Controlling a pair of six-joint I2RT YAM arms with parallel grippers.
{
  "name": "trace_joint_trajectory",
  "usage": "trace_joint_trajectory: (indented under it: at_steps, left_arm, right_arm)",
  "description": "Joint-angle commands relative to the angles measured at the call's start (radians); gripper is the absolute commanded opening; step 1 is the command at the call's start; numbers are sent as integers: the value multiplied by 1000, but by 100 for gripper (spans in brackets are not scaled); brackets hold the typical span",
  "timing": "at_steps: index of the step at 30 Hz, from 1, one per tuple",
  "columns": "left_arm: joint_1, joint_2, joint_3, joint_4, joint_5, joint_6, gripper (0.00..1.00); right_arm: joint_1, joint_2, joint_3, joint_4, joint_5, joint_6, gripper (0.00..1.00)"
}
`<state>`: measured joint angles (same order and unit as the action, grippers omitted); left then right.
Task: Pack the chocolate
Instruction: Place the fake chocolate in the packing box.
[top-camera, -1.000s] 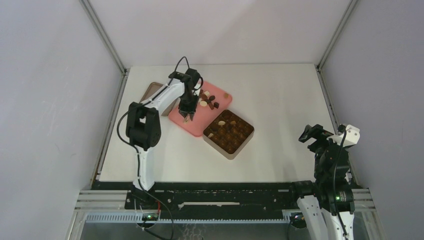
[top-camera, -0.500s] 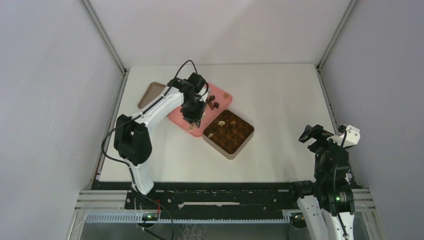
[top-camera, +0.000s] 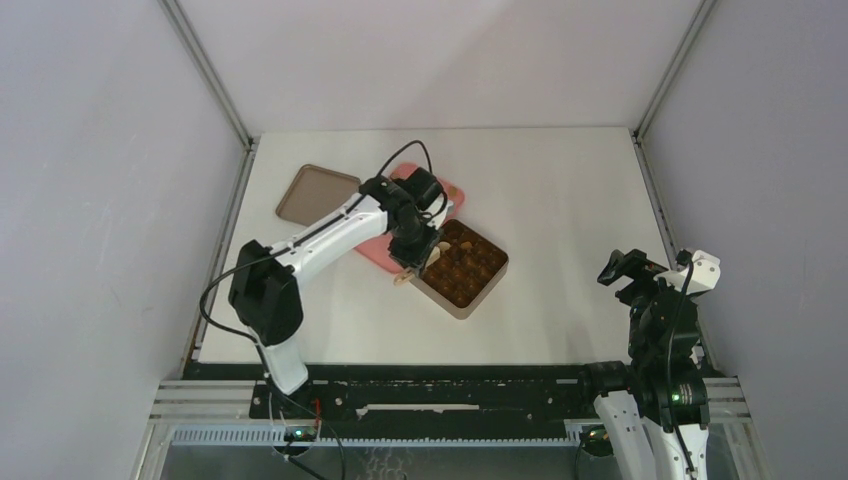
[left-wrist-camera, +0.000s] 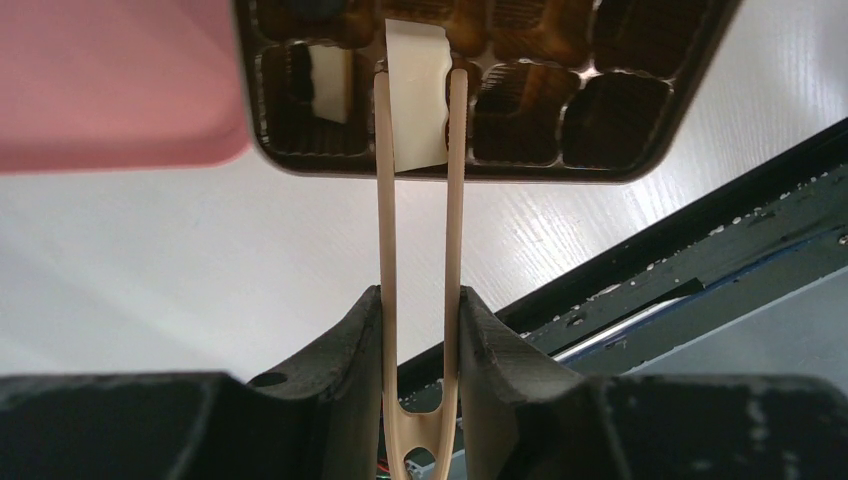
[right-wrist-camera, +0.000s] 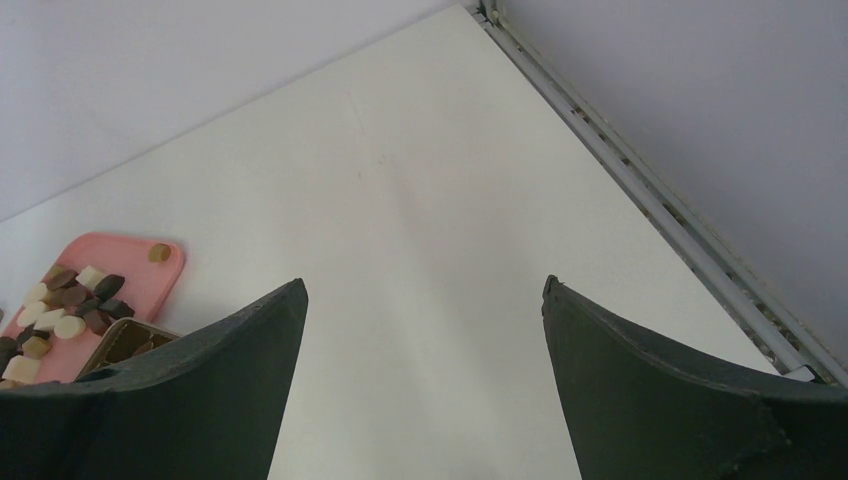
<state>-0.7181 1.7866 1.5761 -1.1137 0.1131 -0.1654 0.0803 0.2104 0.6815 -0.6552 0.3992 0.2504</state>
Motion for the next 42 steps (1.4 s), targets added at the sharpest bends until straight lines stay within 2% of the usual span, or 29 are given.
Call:
trace_joint_trajectory:
  at_steps: [1,19,24,33,42]
  left_arm:
    - [-41,19,20,35,25,-2,19]
    - [-60,141,78,67,1,-6,28]
    - [-60,152,90,66,0,-9,34]
    - [-60,109,88,53,-15,-4,42]
    - [-16,28,87,21,-46,1,42]
  right_arm:
    - [6,-4,2,32,9,-16,96]
    - [6,-4,1,30,10,-17,96]
    - [6,-2,2,30,10,-18,96]
    - [7,-2,1,30,9,-17,96]
    - [7,-2,1,31,9,-17,96]
